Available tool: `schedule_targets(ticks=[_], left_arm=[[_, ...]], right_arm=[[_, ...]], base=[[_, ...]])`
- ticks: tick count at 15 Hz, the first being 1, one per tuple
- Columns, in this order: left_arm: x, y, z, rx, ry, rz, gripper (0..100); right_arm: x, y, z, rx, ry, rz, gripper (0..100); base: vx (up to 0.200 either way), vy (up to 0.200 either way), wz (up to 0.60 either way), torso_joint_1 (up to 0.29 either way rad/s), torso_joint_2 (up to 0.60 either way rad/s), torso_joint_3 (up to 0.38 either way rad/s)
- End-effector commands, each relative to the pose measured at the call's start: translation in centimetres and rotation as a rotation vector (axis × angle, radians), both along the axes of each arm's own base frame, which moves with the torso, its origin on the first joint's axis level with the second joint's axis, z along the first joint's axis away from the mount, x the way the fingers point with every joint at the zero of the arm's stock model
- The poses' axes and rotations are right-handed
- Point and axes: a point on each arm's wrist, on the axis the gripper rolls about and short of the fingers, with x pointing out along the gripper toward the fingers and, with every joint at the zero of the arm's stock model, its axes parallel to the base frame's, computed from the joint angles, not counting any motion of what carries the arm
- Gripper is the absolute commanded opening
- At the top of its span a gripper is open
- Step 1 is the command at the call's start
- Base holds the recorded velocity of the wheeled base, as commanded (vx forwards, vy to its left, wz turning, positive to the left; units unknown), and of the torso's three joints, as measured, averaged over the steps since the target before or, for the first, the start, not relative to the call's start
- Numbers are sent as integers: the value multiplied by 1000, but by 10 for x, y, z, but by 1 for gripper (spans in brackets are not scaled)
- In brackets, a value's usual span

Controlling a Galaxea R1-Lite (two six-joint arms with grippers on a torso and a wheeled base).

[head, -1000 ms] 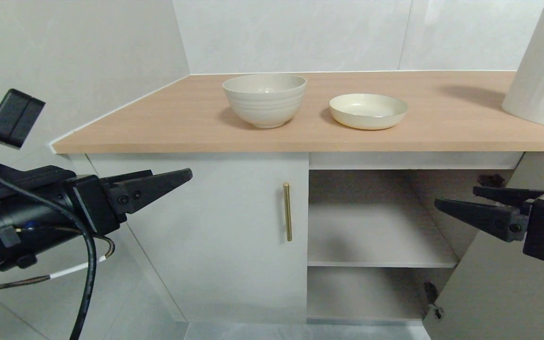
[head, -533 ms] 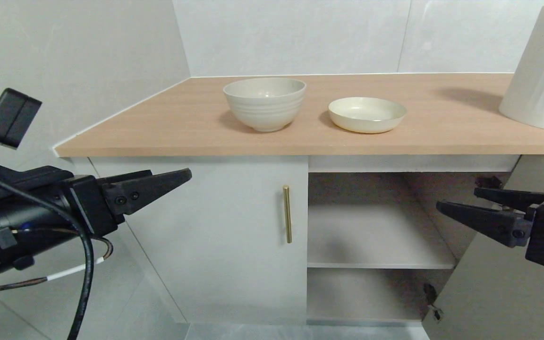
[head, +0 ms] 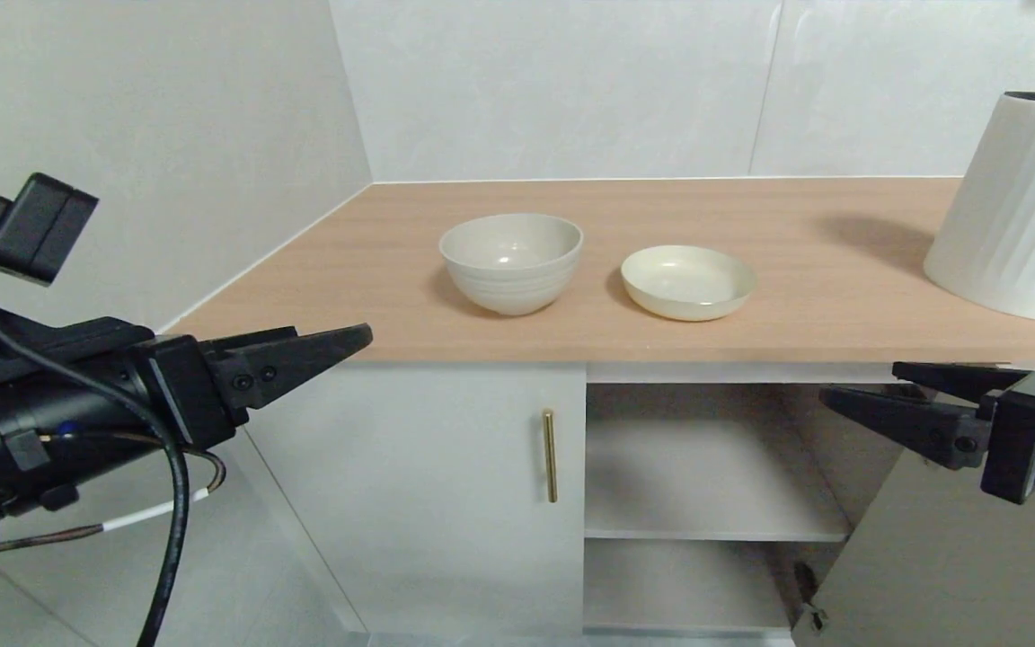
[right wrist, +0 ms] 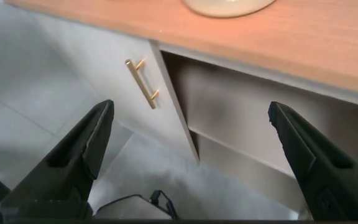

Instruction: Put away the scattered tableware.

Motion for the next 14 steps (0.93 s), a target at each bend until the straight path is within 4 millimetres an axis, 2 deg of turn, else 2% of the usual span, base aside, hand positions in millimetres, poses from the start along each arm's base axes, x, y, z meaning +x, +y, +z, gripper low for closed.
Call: schedule_targets(ticks=[1,8,10,11,12,14], left_arm=[[4,-1,-3,5,15,0,100],[10,1,-2,6,18,22,100],[19,-1,4,4,10,30,100],[30,-4,8,2,8,34,100],[43,-8,10,4,9,34,100],[58,-13,10,7,17,36,100]], right_arm=[[5,3,-5,-13,23,1,100],[25,1,-7,-17,16,29,100],[47,6,-3,-2,-16,9,100],[64,11,1,-4,-11,-9,100],[83,15,8,-5,4,-45,100],[108,18,19,-1,90,-96,100]], base=[[0,0,0,173,-466,-315],[0,0,0,175,-454,-284],[0,0,0,56,-142,-90],[0,0,0,32,-51,-32],[0,0,0,0,0,0],[0,0,0,0,0,0]])
